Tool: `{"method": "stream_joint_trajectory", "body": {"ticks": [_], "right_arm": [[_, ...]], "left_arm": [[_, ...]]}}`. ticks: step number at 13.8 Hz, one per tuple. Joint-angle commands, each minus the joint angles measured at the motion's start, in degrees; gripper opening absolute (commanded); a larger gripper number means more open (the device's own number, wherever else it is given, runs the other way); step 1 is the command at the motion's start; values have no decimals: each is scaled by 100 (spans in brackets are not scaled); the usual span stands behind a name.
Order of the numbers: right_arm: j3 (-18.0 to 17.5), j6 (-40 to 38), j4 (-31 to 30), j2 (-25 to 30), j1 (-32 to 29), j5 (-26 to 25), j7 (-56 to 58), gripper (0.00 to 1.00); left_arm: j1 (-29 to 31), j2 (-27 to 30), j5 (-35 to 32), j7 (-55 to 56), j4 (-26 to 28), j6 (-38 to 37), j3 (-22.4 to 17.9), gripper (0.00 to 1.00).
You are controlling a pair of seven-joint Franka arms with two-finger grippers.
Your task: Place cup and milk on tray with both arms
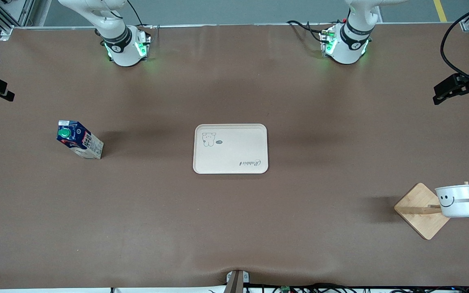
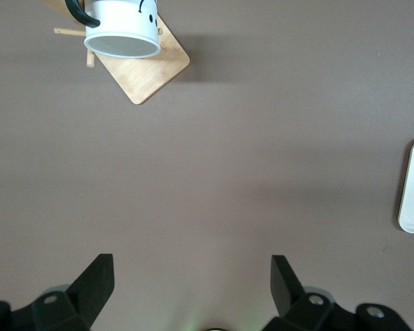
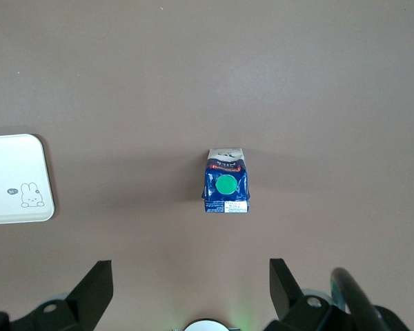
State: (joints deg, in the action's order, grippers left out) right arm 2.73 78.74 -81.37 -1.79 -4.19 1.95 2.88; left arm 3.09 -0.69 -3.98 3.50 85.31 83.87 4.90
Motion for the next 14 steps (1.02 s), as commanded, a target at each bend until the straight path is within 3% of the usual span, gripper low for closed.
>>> {"method": "stream_joint_trajectory", "body": {"ticks": [1, 14], "right_arm": [[-18, -60, 103, -40, -56, 25, 73, 100], [-18, -69, 103, -49, -56, 25, 73, 100]], "left_arm": [[-19, -72, -120, -95, -164, 6, 11, 100], [-28, -89, -268, 37, -173, 24, 28, 100]]}}
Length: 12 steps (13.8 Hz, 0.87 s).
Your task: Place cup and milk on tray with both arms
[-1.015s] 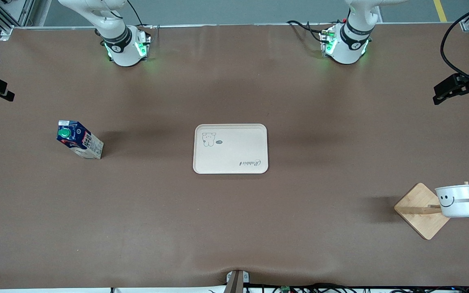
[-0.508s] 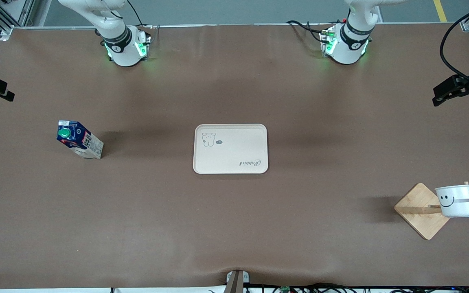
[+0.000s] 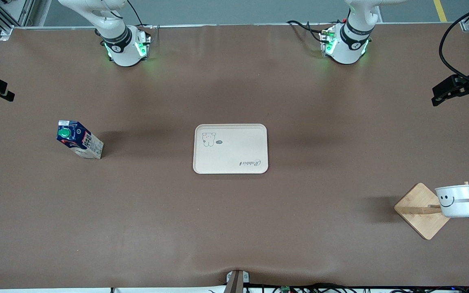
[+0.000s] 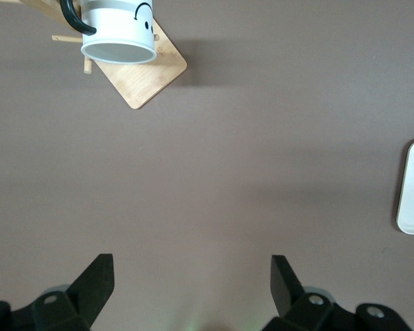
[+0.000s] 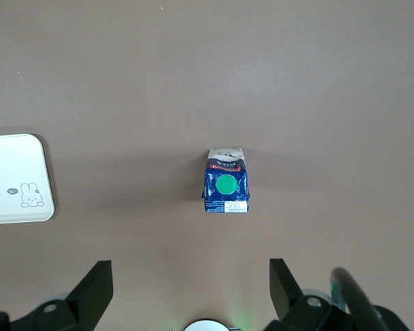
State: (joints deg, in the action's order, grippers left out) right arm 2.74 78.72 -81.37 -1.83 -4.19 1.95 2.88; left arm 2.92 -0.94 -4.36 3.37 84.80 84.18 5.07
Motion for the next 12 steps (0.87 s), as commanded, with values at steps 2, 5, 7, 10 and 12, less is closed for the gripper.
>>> {"method": "stream_joint_trajectory", "body": {"ticks": [2, 5, 7, 10, 12], "right_arm": [[-19, -67, 104, -45, -56, 25, 64, 100], [-19, -67, 104, -45, -56, 25, 73, 100], [-19, -67, 104, -45, -56, 25, 73, 100], [-19, -67, 104, -45, -56, 25, 73, 100], [-19, -67, 104, -45, -56, 25, 73, 100]], "left_arm": [[51, -30, -618, -20, -121, 202, 20, 100], [33, -64, -637, -55, -200, 459, -15, 100], [51, -248, -593, -56, -402, 459, -23, 100], [-11, -336, -575, 172, -342, 948, 3, 100], [-10, -363, -540, 531, -70, 1292, 20, 100]]}}
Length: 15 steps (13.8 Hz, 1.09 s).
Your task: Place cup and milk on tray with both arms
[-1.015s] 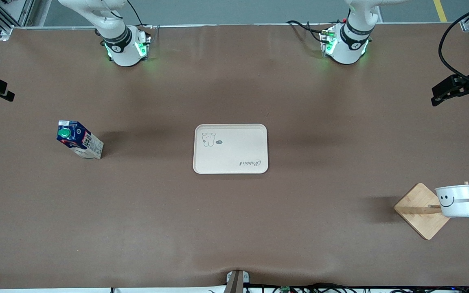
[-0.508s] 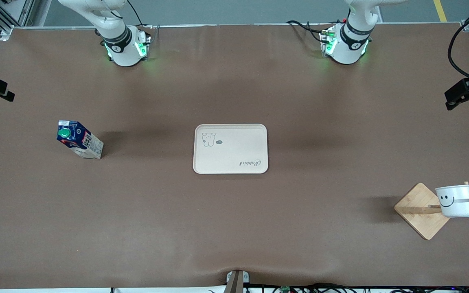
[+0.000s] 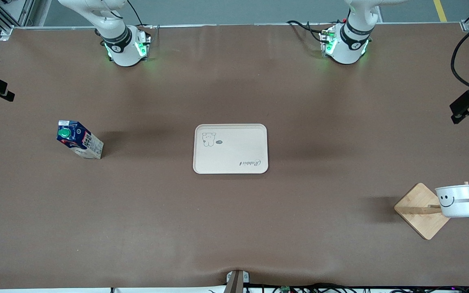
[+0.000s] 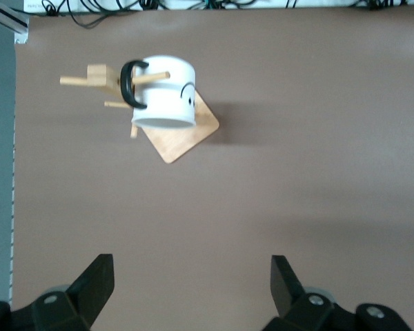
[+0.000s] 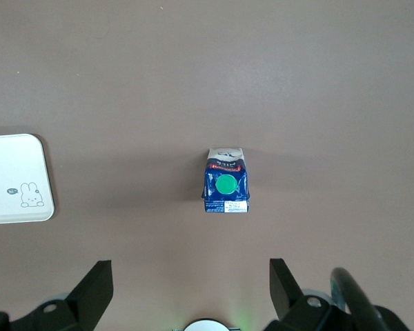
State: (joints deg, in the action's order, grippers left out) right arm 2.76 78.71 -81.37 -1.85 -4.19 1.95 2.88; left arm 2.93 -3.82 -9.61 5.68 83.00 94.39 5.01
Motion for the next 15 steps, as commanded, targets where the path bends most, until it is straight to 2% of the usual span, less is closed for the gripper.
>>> {"method": "stream_joint_trajectory", "body": {"ticks": [1, 4, 7, 12, 15], "right_arm": [[-21, -66, 104, -43, -56, 25, 73, 100], [-21, -66, 104, -43, -64, 25, 73, 100], [-21, -66, 104, -43, -64, 25, 73, 100], [-21, -57, 104, -52, -64, 25, 73, 100], [-21, -40, 104, -52, -56, 42, 73, 100]], "left_arm": [[-12, -75, -14, 528, 233, 491, 35, 100], [-12, -75, -23, 1048, 549, 1045, 35, 100], [14, -83, -23, 1444, 594, 1274, 26, 100], [-3, -390, -58, 1419, 235, 1460, 26, 100], [-47, -426, -462, 1173, 225, 1460, 26, 100]]}}
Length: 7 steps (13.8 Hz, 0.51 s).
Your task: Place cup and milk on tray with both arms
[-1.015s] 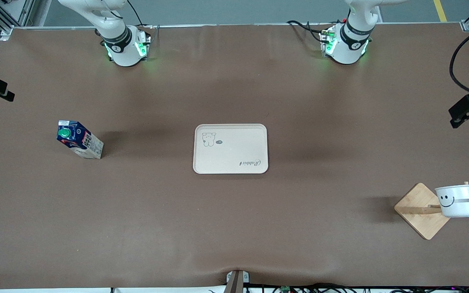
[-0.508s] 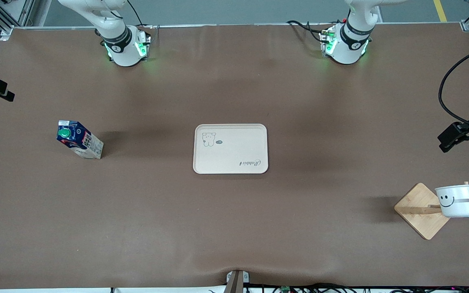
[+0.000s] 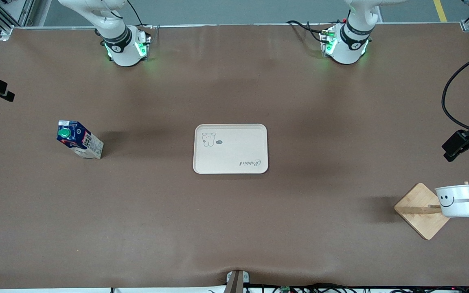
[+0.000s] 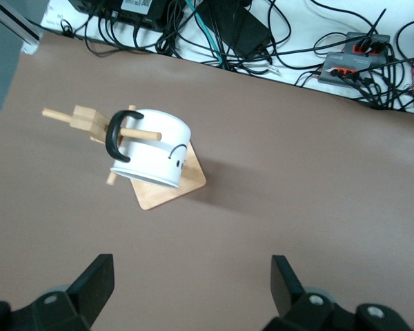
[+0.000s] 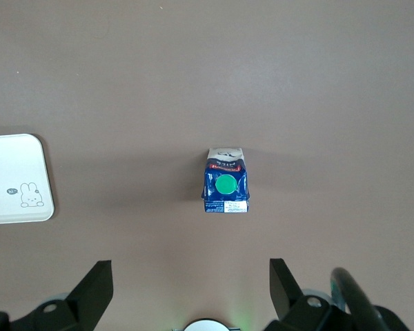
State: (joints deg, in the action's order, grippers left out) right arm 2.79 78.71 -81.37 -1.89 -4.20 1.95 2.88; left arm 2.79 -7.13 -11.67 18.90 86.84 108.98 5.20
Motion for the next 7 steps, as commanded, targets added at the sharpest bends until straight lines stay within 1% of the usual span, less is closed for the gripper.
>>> {"method": "stream_joint_trajectory", "body": {"ticks": [1, 7], "right_arm": [[-24, -40, 104, -48, -55, 59, 55, 100], [-24, -40, 112, -118, -90, 86, 64, 100]], "left_arm": [[-24, -131, -222, -107, -159, 0, 7, 100], [63, -368, -214, -124, -107, 0, -11, 100]]}}
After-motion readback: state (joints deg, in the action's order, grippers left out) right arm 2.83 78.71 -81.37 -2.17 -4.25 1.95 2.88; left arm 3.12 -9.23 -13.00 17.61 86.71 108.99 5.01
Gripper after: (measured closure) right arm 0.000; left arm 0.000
